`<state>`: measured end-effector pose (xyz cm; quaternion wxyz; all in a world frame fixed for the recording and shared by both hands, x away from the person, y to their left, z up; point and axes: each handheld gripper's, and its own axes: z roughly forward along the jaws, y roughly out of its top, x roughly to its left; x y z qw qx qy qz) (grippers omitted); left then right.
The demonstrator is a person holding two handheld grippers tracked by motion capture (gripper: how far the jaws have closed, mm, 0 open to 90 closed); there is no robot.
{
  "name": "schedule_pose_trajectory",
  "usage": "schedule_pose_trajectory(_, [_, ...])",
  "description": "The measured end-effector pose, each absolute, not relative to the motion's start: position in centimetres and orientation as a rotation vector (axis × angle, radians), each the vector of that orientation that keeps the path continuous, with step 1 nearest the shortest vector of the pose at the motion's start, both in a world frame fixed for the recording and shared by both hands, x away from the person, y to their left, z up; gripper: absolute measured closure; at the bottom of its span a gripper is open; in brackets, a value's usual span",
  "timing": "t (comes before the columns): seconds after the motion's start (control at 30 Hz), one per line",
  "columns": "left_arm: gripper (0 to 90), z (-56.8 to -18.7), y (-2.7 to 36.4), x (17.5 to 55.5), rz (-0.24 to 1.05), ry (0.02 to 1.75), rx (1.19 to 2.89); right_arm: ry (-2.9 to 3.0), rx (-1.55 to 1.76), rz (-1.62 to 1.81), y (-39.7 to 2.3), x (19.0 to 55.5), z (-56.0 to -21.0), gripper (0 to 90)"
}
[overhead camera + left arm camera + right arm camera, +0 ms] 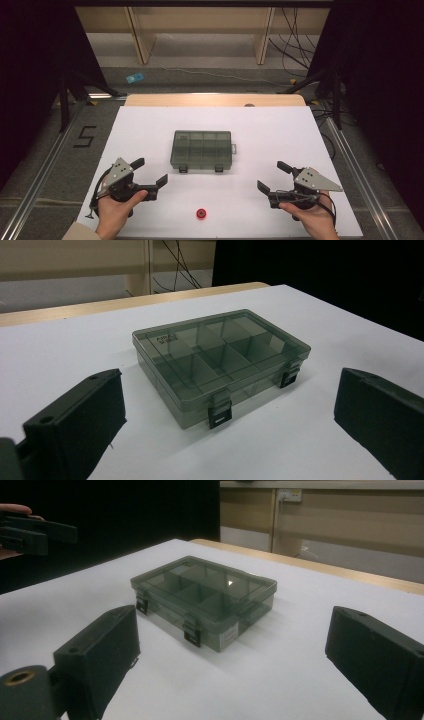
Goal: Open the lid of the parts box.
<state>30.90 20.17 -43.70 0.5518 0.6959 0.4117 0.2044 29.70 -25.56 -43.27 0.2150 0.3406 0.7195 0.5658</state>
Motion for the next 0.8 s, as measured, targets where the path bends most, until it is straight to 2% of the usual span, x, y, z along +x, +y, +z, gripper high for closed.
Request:
schedule_pose_trajectory(0.37, [0.4, -43.7, 20.0, 31.1, 0.466, 0.961, 1.657, 1.977, 0.935, 1.578, -25.7, 29.8, -43.3, 12.3])
schedule_pose_trajectory(0.47, [5.6, -43.3, 20.1, 31.0, 0.489, 0.963, 1.661, 1.947, 0.911, 1.577, -25.5, 29.8, -43.2, 16.2])
schedule_pose_trajectory(0.6, [28.8, -43.1, 20.2, 31.3, 0.47, 0.982, 1.695, 1.94, 0.867, 1.591, -25.2, 30.1, -42.9, 30.5])
schedule_pose_trajectory(0.8, [47.9, -43.2, 20.1, 32.2, 0.498, 1.063, 1.731, 1.966, 0.869, 1.559, -24.9, 30.9, -42.7, 48.7])
